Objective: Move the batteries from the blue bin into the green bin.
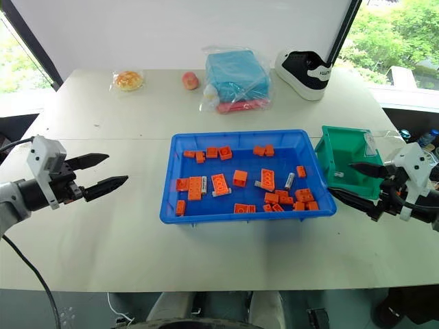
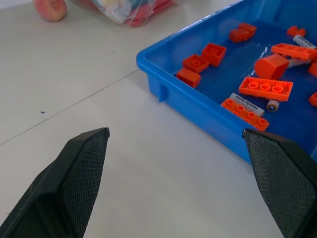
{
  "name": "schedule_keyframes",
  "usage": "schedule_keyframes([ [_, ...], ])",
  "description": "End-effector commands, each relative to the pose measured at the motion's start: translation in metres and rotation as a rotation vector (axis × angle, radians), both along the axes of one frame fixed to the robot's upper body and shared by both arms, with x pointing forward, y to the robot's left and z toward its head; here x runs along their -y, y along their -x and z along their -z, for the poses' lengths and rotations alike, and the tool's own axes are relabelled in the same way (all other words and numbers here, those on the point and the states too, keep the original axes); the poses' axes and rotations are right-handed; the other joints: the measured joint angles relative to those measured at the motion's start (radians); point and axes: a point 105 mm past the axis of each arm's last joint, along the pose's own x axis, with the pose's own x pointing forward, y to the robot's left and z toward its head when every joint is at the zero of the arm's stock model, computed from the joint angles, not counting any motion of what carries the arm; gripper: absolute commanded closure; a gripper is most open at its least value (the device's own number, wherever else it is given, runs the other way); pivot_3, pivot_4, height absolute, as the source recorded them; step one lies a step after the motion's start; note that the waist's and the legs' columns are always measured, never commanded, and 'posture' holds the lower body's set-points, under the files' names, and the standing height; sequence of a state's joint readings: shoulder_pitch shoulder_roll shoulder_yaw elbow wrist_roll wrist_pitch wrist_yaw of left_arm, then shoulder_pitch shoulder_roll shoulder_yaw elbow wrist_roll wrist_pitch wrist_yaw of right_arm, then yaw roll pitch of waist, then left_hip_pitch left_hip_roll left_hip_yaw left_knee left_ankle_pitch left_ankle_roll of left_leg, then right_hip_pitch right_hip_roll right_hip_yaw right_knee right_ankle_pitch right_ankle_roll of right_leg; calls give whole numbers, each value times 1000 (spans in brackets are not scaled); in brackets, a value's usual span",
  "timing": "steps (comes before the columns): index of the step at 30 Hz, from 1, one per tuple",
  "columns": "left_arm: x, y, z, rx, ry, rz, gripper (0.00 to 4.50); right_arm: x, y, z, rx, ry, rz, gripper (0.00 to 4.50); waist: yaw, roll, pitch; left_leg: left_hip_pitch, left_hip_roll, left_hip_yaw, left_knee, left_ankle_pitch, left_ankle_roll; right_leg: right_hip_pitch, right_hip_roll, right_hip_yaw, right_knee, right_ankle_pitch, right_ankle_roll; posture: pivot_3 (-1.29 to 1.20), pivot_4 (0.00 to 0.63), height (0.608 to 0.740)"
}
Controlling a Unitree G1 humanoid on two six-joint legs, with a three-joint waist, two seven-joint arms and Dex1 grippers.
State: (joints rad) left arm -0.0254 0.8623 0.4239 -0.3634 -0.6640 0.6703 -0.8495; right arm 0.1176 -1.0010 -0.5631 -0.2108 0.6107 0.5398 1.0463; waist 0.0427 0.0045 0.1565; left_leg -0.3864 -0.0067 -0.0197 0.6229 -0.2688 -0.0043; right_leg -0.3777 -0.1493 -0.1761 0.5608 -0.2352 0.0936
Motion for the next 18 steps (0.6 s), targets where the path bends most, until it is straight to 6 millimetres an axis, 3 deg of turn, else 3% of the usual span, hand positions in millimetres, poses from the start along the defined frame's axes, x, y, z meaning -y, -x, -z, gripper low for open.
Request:
schedule_keyframes([
  [1, 0, 2, -18, 62, 7, -1, 0, -2, 0, -6, 27, 7, -6, 39, 0, -1, -1, 0, 0, 0, 0, 0, 0, 1, 0, 0, 0, 0, 0, 0, 150, 725],
  [12, 4, 1, -15, 48, 13, 3, 0, -3, 0, -9, 31, 14, -4, 39, -2, -2, -1, 3, 0, 2, 1, 0, 0, 2, 0, 0, 0, 0, 0, 0, 150, 725],
  [18, 15, 4, -7, 55, -17, 39, 0, -4, -12, -18, 66, 63, -24, 39, -3, -1, -1, 3, 1, 3, 1, 0, 0, 2, 0, 0, 0, 0, 0, 0, 150, 725],
])
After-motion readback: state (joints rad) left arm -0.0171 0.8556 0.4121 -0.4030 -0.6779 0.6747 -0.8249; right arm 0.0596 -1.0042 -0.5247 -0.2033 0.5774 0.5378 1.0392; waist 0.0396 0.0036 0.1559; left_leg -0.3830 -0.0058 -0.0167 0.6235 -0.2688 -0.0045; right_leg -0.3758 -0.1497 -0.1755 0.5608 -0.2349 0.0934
